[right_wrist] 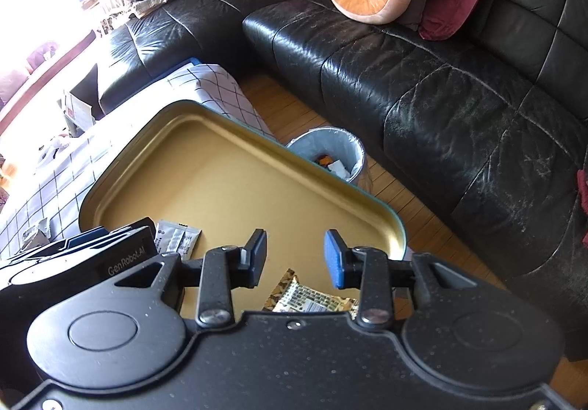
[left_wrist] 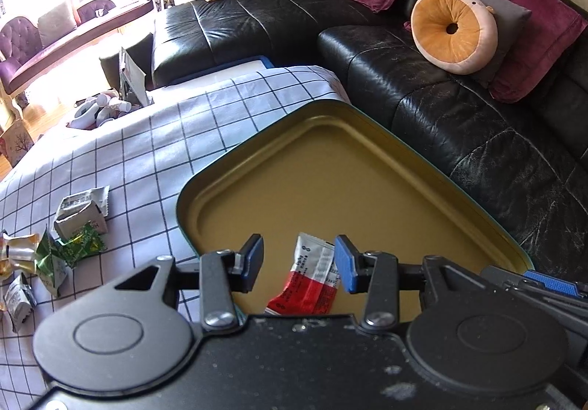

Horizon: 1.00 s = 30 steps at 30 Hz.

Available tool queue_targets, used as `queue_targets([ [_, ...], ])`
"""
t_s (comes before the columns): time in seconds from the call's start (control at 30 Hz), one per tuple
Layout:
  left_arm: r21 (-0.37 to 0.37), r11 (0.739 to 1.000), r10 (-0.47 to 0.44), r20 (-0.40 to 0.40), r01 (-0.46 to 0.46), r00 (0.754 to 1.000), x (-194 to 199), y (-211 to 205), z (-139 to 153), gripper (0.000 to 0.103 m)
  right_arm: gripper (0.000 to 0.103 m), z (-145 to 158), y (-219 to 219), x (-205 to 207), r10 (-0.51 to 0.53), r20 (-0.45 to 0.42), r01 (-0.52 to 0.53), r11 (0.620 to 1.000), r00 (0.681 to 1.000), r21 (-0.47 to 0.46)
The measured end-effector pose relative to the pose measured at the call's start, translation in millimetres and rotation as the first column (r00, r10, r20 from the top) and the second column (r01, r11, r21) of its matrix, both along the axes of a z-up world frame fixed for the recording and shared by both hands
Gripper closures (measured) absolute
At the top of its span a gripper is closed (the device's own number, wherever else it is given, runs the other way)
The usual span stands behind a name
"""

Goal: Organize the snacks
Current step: 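Open both grippers to drop the bar and packet into the tin, then move the right gripper back to the snack pile and close on a green packet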

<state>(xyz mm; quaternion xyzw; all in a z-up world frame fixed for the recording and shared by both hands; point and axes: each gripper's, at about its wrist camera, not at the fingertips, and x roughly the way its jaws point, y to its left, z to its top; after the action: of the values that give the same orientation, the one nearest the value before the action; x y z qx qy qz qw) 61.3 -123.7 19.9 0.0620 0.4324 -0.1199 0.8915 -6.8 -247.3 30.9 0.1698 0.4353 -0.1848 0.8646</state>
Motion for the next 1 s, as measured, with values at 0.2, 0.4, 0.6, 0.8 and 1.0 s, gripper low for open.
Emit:
queue_targets([
  [0.2, 0.004, 0.998, 0.056, -0.008, -0.056, 0.998, 3.8, 16.4, -0.4, 0.059, 0.058, -2.7, 6.8, 5.5, 0.005, -0.004, -0.005, 1.000, 1.000, 0.010],
  [0.4, 0.024, 0.993, 0.114, -0.002, -0.114, 0.993, 5.4, 42.8, 0.7, 0.059, 0.058, -7.2, 20.5, 14.7, 0.023, -0.012, -0.023, 1.000, 1.000, 0.016],
  [0.6, 0.054, 0.978, 0.204, -0.004, -0.203, 0.979, 12.4, 79.7, -2.3, 0.059, 0.058, -14.3, 46.8, 26.6, 0.079, -0.012, -0.079, 0.997, 0.997, 0.009],
  [0.8, 0.070, 0.946, 0.317, 0.008, -0.317, 0.948, 18.3, 130.9, -1.8, 0.059, 0.058, -19.7, 83.1, 34.7, 0.152, 0.032, -0.151, 0.988, 0.988, -0.022],
  [1.0, 0.100, 0.889, 0.448, 0.004, -0.446, 0.894, 23.9, 188.0, -8.9, 0.059, 0.058, -24.6, 126.9, 42.6, 0.263, 0.049, -0.259, 0.963, 0.963, -0.076],
])
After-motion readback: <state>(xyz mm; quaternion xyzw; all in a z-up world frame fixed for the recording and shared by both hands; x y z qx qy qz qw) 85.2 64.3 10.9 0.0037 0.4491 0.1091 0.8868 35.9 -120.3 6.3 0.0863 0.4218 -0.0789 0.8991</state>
